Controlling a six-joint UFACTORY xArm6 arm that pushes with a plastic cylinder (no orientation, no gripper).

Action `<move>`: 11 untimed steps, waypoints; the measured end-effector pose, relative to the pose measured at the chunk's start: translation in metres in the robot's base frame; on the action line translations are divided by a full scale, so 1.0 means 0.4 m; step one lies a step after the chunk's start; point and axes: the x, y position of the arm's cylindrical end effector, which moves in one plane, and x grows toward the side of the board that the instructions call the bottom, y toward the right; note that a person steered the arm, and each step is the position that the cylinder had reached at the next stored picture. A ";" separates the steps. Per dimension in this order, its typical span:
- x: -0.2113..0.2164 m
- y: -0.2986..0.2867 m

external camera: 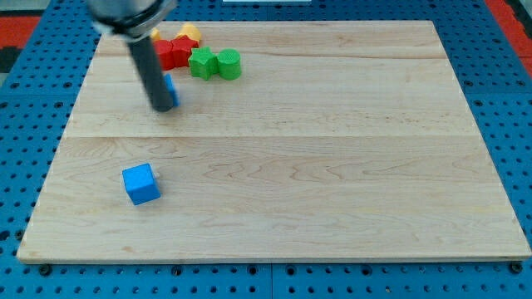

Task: Move the cube below the green star

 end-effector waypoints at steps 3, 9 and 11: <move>0.389 0.204; 0.364 -0.046; 0.235 0.076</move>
